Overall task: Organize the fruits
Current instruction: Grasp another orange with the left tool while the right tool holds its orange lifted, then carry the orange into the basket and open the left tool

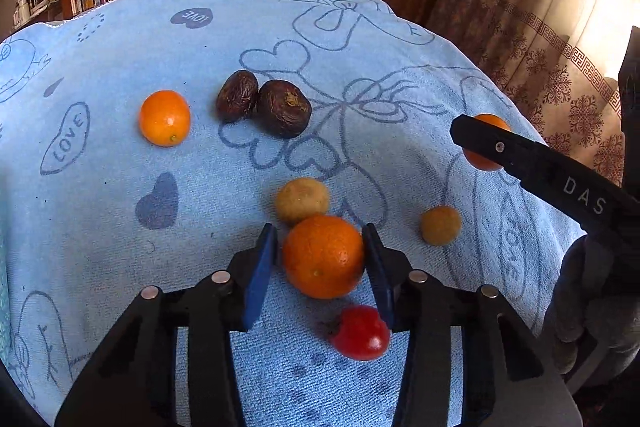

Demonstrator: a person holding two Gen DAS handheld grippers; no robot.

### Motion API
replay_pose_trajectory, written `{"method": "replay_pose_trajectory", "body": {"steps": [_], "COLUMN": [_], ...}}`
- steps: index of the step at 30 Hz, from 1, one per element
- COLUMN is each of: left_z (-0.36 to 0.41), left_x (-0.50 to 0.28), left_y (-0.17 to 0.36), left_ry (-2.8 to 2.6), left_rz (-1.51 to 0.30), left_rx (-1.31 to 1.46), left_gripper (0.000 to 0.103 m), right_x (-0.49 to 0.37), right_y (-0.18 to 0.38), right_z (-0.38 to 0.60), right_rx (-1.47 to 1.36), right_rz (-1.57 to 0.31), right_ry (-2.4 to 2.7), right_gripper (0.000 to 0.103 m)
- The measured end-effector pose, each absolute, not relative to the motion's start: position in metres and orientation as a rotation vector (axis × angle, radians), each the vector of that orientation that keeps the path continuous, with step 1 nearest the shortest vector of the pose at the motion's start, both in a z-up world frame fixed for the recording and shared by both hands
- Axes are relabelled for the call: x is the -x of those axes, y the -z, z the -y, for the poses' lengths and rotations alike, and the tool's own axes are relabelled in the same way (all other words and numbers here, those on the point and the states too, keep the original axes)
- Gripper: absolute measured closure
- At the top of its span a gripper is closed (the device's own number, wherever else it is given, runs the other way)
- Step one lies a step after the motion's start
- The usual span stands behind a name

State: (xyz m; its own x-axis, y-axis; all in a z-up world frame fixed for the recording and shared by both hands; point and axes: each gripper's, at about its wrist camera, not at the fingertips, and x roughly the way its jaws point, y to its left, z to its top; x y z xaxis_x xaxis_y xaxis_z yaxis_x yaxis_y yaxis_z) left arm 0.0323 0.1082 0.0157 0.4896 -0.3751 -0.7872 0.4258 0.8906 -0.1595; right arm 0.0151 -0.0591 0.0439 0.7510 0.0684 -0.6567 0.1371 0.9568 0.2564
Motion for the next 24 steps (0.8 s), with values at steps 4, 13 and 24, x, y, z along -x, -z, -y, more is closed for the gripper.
{"method": "replay_pose_trajectory", "body": {"steps": [4, 13, 24], "left_z": [-0.11, -0.126, -0.163], "left_x": [-0.028, -0.017, -0.015], "left_y": [-0.017, -0.033, -0.052], "left_ry": [0.486, 0.452, 0.358], "left_rz": [-0.936, -0.881, -0.817], "left_rx": [-0.057, -0.037, 0.004], "left_gripper": [0.063, 0.063, 0.063], "right_x": [-0.013, -0.008, 0.0], "right_y": [-0.046, -0.052, -0.062], "right_z": [0.06, 0.061, 0.056], "right_rx": [-0.304, -0.313, -0.315], "right_rz": [-0.715, -0.695, -0.674], "right_ry": [0.038, 0.035, 0.011], "right_gripper": [0.057, 0.057, 0.057]}}
